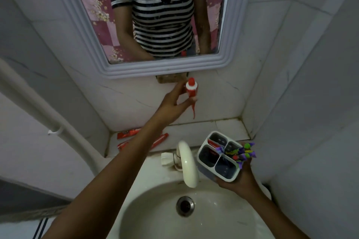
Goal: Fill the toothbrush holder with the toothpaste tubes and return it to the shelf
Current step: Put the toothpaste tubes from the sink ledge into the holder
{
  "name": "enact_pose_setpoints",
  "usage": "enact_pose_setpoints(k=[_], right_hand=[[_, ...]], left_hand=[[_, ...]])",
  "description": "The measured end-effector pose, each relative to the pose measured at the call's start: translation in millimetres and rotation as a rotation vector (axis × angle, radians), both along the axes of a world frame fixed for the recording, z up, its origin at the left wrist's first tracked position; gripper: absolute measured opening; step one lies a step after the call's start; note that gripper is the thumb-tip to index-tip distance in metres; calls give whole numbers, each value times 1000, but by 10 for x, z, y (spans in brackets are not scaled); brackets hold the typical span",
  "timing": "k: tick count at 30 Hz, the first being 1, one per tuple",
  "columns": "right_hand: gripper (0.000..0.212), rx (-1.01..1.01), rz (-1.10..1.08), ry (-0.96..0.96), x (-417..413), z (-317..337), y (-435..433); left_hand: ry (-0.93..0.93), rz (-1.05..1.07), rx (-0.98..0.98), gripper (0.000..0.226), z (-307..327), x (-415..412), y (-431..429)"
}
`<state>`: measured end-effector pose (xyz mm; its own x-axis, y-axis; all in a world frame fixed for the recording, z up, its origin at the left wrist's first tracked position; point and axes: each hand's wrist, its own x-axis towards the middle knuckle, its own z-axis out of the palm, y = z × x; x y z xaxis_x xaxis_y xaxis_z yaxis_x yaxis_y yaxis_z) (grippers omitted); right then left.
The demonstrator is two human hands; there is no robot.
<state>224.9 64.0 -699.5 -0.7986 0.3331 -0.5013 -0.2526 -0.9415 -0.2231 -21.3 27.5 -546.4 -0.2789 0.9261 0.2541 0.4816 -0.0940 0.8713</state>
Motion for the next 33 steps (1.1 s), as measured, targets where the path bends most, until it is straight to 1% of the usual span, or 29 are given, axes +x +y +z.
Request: enact_pose_setpoints(k=[1,2,3,4,5,7,8,10,12,13,15,16,17,18,19,20,21,22,23,24,25,26,28,29,31,33], right_hand=[[111,-49,18,24,21,20,-15],[109,-69,50,70,27,15,-30],[107,-83,58,94,24,16,-33],[106,-91,57,97,16,33,-33],[104,-95,56,95,9,23,-27],[98,-96,25,56,5,26,-38],[94,-106,17,-1,8,50,-38],[93,-96,41,-65,8,70,-62],[93,-25,66,-80,27,149,-101],[87,4,54,-80,60,167,-124],[73,93,-65,-133,68,126,-104],[59,-49,-7,2,73,74,-53],[58,-116,66,79,96,93,3],[72,38,80,-7,147,25,33],[79,8,80,-6,140,-32,50],[79,-319,86,186,146,-111,168],[80,-465,65,253,38,-62,215],[86,-197,67,216,32,20,48],[90,-144,68,224,71,56,-40],[90,-109,83,196,79,136,-85],[88,-94,92,178,69,174,-94],[87,-128,84,249,80,173,-92],[88,-104,89,248,84,204,-100],[92,-113,86,226,83,182,-93],[109,-157,86,198,87,166,-74],[121,-222,111,196,84,202,-71]], left_hand=[[-8,-8,10,42,115,50,-13],[21,-24,4,42,204,80,-30],[106,-44,-16,43,273,97,-45],[262,-74,-51,46,326,97,-54],[476,-123,-119,50,371,103,-57],[892,-244,-329,53,411,188,-38],[1022,-297,-423,53,403,264,-23],[1159,-352,-491,51,367,436,9],[1241,-369,-454,42,357,582,51],[1283,-370,-420,36,363,643,72],[1390,-377,-359,27,379,751,125],[1460,-393,-332,23,377,804,156],[1535,-419,-316,19,371,865,187],[1607,-448,-310,17,357,923,215],[1672,-476,-307,16,341,981,237],[1726,-504,-302,16,328,1034,262],[1766,-528,-292,16,324,1082,281],[1789,-541,-276,16,323,1122,305],[1794,-542,-255,16,328,1150,330],[1780,-537,-233,18,337,1163,354],[1744,-527,-206,20,348,1161,375],[1686,-513,-177,25,347,1140,397],[1490,-475,-130,36,325,1071,416],[1373,-448,-141,39,313,1034,413],[1181,-403,-197,38,259,948,392],[1072,-384,-255,32,161,872,348]])
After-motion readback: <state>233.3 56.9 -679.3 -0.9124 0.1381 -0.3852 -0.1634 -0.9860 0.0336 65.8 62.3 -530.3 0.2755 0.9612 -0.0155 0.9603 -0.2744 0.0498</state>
